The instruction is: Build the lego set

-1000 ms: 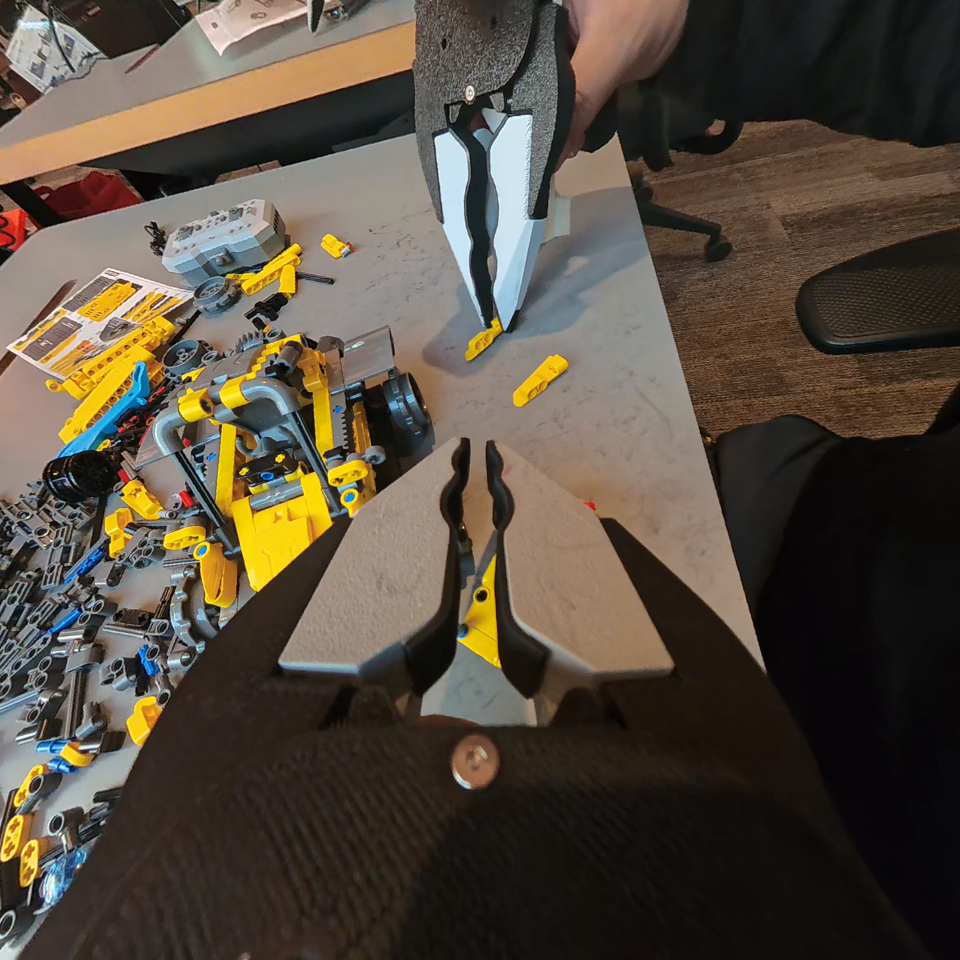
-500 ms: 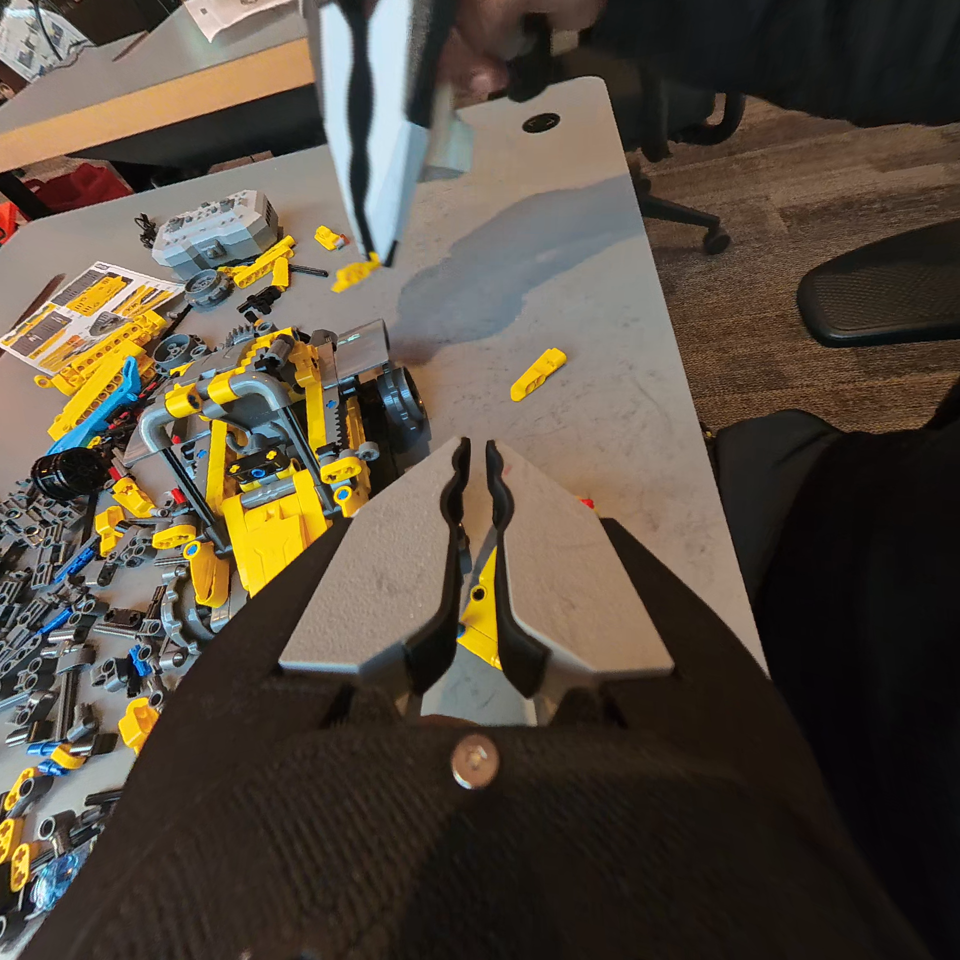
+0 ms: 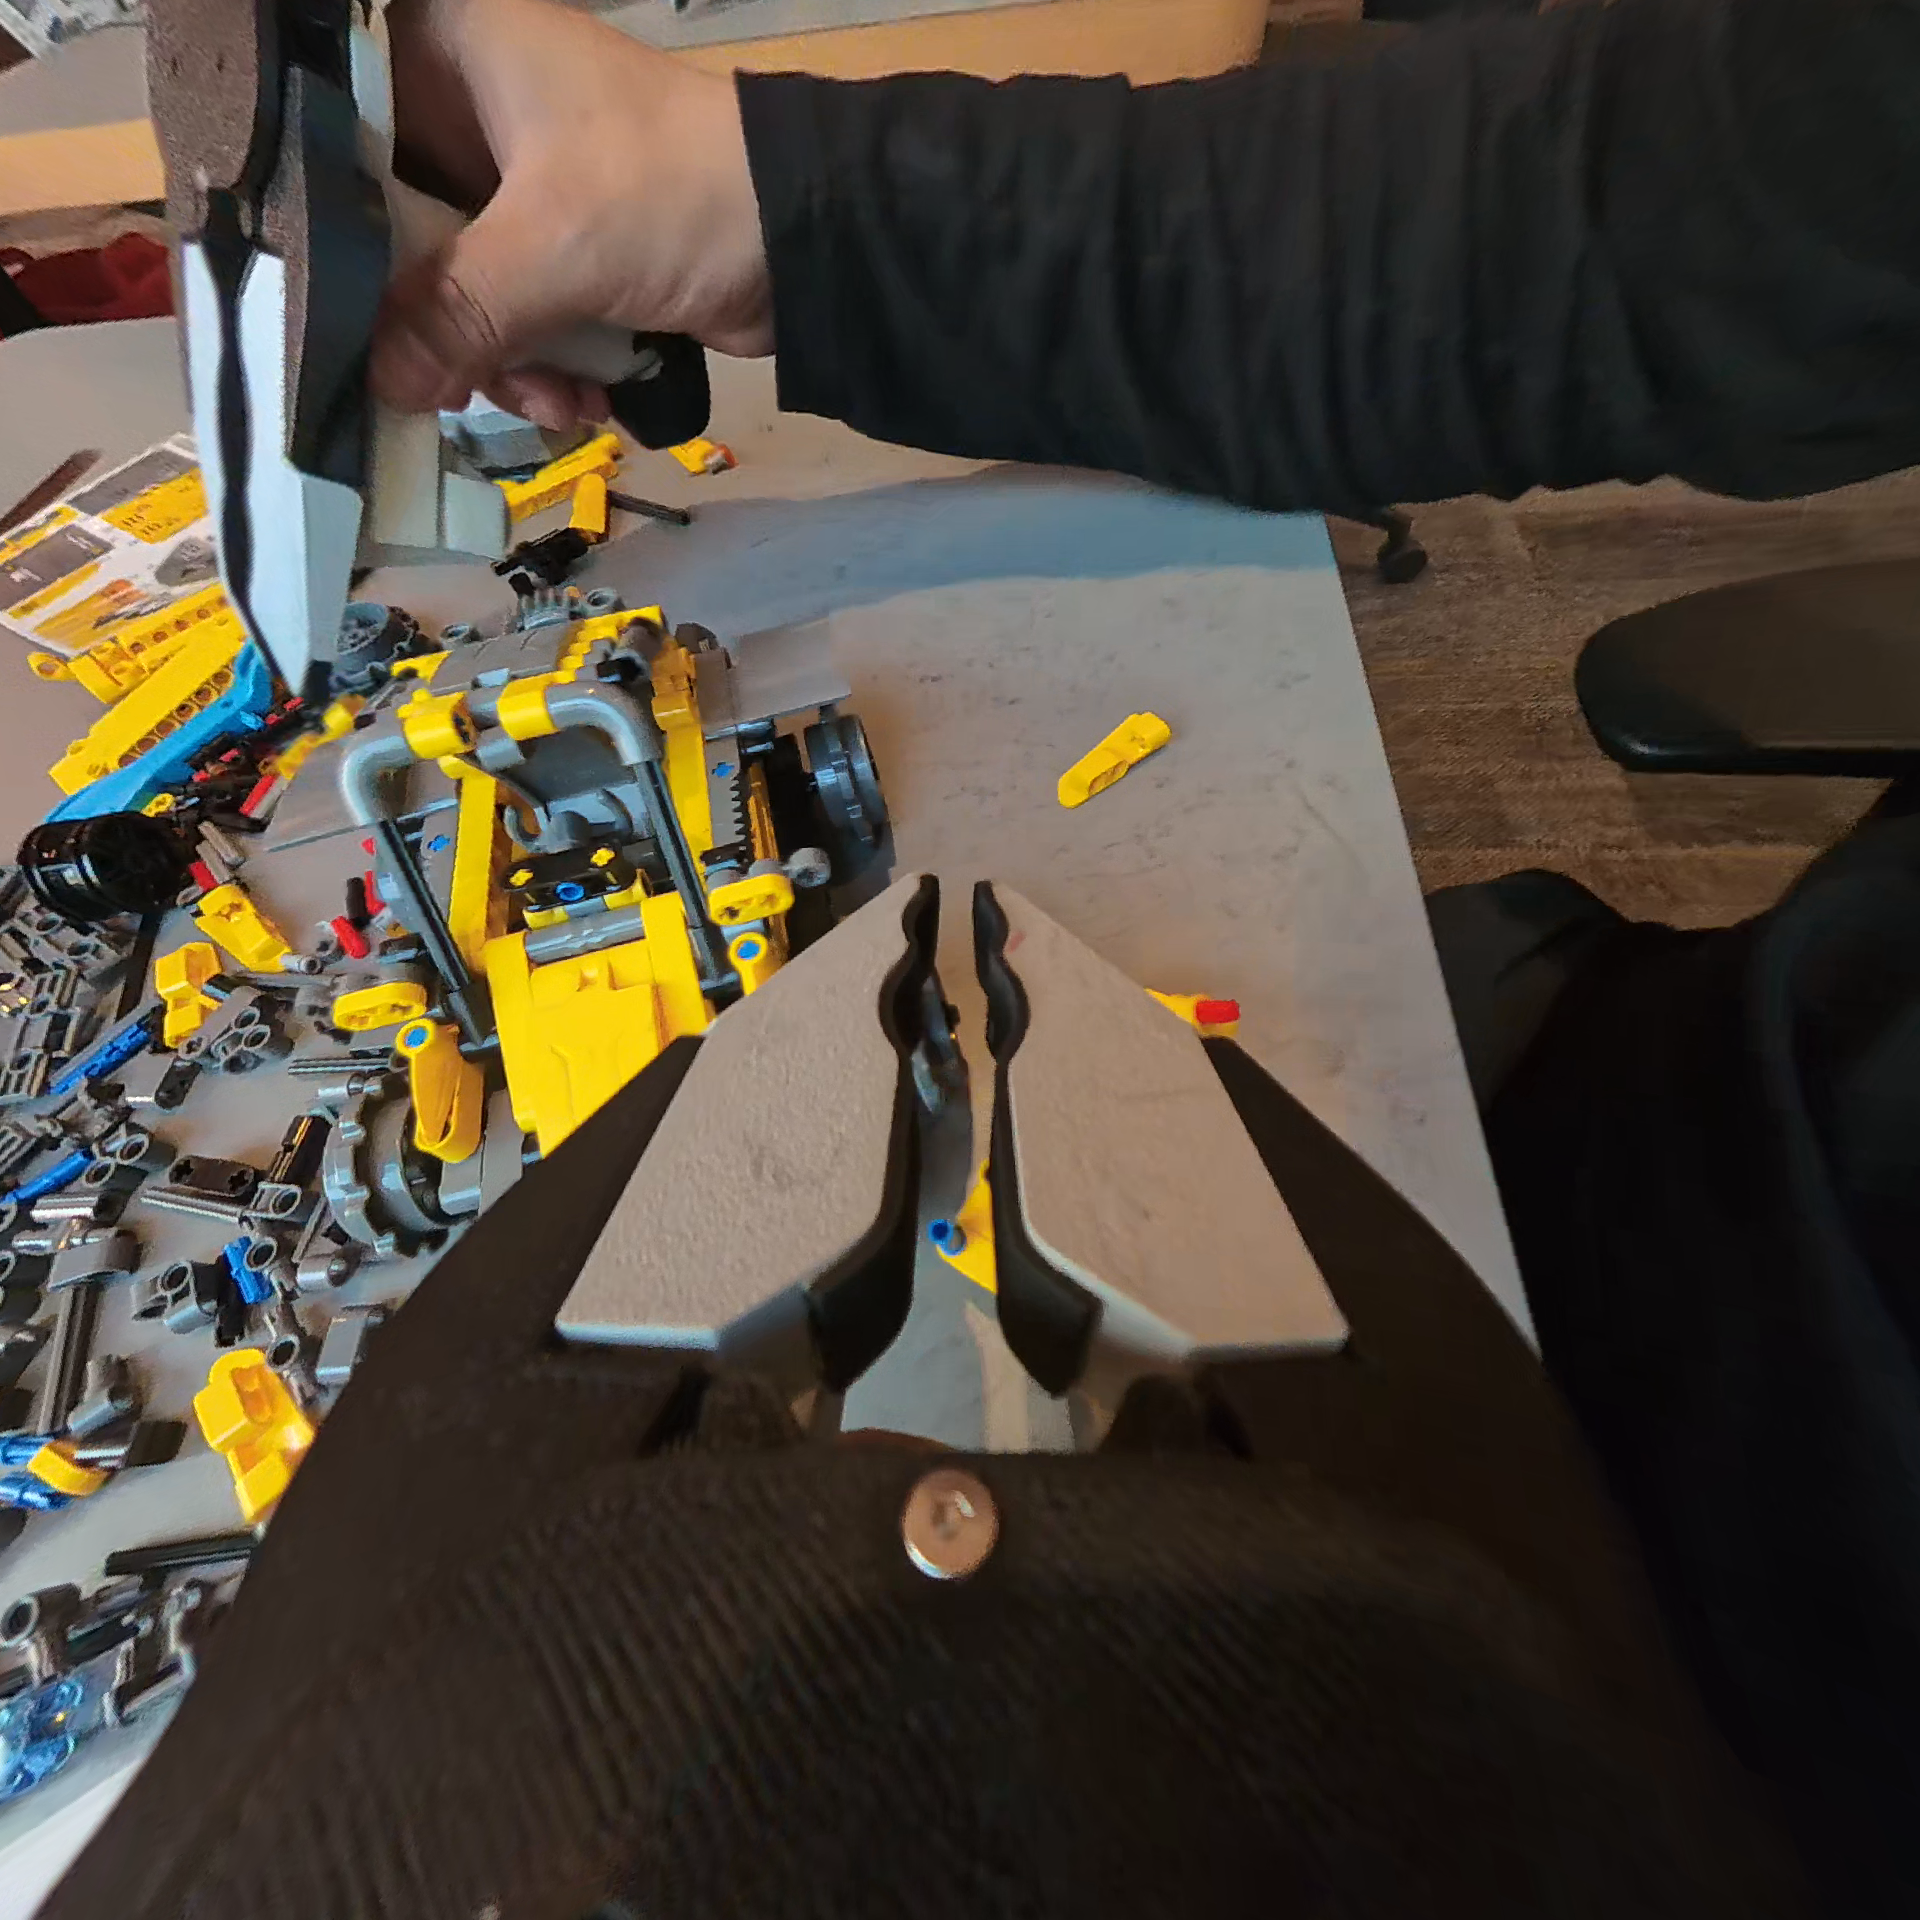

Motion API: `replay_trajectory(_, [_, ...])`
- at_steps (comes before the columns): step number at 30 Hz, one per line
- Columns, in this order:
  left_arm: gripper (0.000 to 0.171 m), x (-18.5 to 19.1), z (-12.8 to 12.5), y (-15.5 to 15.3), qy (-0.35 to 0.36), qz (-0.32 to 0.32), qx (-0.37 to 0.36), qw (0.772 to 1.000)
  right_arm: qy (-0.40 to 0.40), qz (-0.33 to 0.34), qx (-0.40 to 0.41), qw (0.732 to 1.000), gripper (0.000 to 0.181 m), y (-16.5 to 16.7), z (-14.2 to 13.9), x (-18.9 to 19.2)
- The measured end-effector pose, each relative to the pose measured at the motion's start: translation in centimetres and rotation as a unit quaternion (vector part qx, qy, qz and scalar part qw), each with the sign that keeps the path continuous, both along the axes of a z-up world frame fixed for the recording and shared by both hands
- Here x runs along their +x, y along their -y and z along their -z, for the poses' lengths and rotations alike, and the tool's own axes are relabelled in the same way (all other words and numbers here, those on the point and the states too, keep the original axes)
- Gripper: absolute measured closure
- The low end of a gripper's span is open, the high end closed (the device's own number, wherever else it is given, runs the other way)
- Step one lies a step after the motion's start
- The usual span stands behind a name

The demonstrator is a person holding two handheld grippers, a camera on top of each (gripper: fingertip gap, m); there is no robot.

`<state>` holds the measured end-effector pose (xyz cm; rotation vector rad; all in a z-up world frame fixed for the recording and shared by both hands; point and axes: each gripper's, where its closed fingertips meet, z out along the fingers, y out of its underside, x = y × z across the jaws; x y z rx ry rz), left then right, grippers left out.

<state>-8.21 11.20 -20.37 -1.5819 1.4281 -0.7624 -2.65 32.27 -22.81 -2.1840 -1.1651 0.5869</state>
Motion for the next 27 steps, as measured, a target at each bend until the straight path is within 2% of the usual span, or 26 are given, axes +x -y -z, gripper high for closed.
replay_trajectory(4, [0.169, -0.3, -0.6, -0.6, 0.021, -0.010, -0.027, 0.999, -0.006, -0.073, -0.010, 0.997, 0.163, -0.2, -0.6, -2.9])
replay_trajectory(9, [0.168, -0.6, -0.8, -1.1, 0.031, -0.019, -0.039, 0.999, 0.067, -0.185, 0.034, 0.980, 0.163, -1.1, 0.5, -6.2])
replay_trajectory(13, [0.168, -0.8, -0.9, -1.4, 0.033, -0.023, -0.037, 0.999, 0.106, -0.248, 0.043, 0.962, 0.167, -1.8, 1.2, -7.7])
replay_trajectory(18, [0.168, -1.1, -1.4, -1.6, 0.045, -0.025, -0.045, 0.998, 0.124, -0.287, 0.033, 0.949, 0.167, -1.9, 1.8, -8.3])
replay_trajectory(27, [0.168, -1.1, -1.2, -1.8, 0.046, -0.026, -0.056, 0.997, 0.122, -0.309, 0.007, 0.943, 0.173, -1.4, 3.0, -8.5])
